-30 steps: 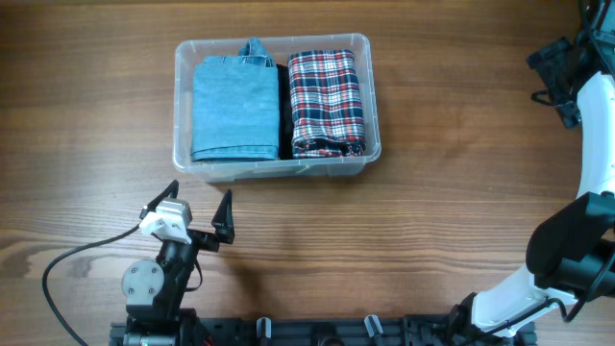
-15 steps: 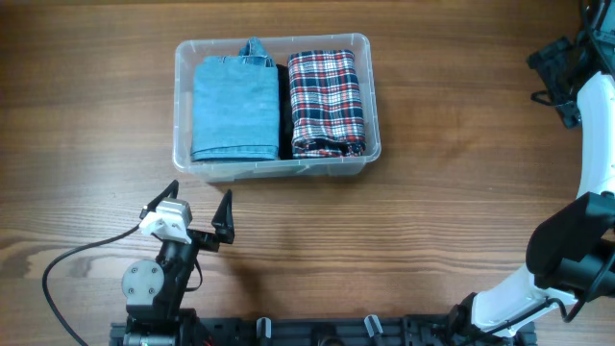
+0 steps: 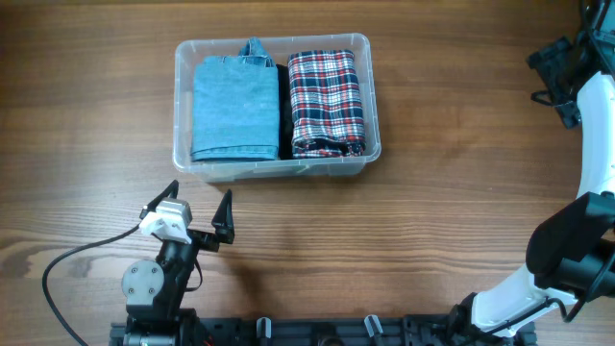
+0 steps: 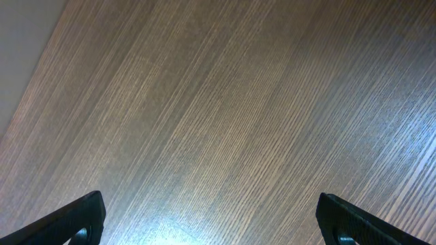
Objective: Pack container
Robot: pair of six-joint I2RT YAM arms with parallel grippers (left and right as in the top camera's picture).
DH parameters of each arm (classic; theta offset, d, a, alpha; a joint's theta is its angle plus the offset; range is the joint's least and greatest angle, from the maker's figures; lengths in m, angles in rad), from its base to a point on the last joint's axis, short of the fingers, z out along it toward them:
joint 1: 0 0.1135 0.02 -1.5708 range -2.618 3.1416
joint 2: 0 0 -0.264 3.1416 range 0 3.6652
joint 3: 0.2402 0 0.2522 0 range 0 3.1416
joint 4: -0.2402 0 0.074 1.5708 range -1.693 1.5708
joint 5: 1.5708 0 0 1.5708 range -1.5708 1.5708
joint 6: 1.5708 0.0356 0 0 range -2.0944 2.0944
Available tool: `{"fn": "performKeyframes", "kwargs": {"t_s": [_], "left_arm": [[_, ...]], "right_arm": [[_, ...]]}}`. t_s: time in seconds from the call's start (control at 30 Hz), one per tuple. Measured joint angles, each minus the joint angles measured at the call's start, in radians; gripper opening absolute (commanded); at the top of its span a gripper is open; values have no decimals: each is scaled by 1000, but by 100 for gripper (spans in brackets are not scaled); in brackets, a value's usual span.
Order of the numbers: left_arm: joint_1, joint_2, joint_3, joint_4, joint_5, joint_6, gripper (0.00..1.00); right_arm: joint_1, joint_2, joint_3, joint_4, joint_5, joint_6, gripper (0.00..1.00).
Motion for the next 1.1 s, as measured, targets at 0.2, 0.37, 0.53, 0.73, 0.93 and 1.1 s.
{"fn": "performKeyframes", "kwargs": {"t_s": [0.2,0.37,0.53,0.73,0.93,1.1], "left_arm": [[0,0,0,0,0,0,100],[0,0,0,0,0,0,100],[0,0,0,0,0,0,100],[0,0,0,0,0,0,100],[0,0,0,0,0,0,100],[0,-1,0,0,0,0,100]], "right_arm": [[5,-22,-1,0,0,0,100],[30,-171,-5,-1,0,0,100],[68,-418,-5,0,0,0,100],[90,-612,-5,-1,0,0,100],[91,-748,-74,0,0,0,100],[144,-909,-305,72,33,0,100]]}}
